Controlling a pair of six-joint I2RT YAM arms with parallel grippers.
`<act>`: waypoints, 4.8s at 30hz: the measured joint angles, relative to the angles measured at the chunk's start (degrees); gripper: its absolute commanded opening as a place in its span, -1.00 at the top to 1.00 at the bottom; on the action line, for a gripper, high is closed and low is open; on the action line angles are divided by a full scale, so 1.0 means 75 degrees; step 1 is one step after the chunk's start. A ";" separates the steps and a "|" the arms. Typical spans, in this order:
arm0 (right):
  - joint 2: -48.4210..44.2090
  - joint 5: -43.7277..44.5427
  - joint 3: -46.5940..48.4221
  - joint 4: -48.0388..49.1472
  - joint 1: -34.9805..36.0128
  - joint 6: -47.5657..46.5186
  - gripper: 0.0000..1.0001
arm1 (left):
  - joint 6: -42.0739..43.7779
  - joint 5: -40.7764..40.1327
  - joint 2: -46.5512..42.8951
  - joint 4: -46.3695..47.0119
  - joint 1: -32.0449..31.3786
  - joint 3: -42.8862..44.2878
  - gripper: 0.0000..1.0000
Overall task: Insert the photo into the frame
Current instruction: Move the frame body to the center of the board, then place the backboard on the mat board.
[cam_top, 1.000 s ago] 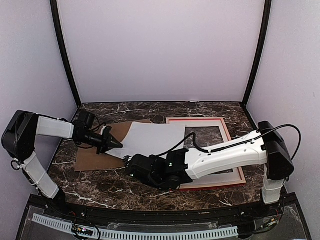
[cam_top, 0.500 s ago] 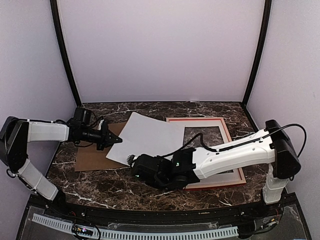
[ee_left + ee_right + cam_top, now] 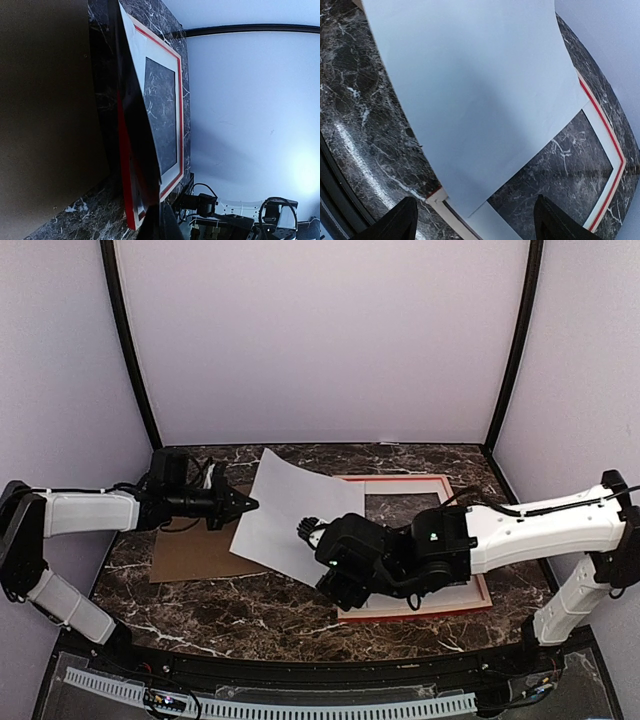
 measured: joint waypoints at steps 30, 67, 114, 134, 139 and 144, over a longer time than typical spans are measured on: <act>-0.0761 -0.3687 -0.2894 0.0268 -0.9069 0.1000 -0.50 | 0.1134 -0.1489 0.0408 -0.0895 -0.0938 0.0259 1.00; -0.0915 -0.5173 -0.4368 0.2005 -0.8268 0.1836 0.06 | 0.0189 -0.1431 -0.0431 -0.0003 -0.1609 0.0131 1.00; -0.1970 -0.5030 -0.3188 0.0641 -1.0669 0.0694 -0.37 | 0.1230 -0.1574 0.3372 0.0361 -0.3739 0.4354 1.00; -0.1970 -0.4905 -0.3188 0.0527 -1.0672 0.0638 -0.37 | 0.0256 -0.3354 0.3885 0.1218 -0.3296 0.2148 1.00; -0.1970 -0.4913 -0.3191 0.0527 -1.0672 0.0638 -0.37 | 0.0131 -0.3555 0.3637 0.1241 -0.3360 0.1993 1.00; -0.1970 -0.4940 -0.3194 0.0527 -1.0672 0.0635 -0.37 | -0.0087 -0.3687 0.3582 0.1384 -0.3544 0.1953 1.00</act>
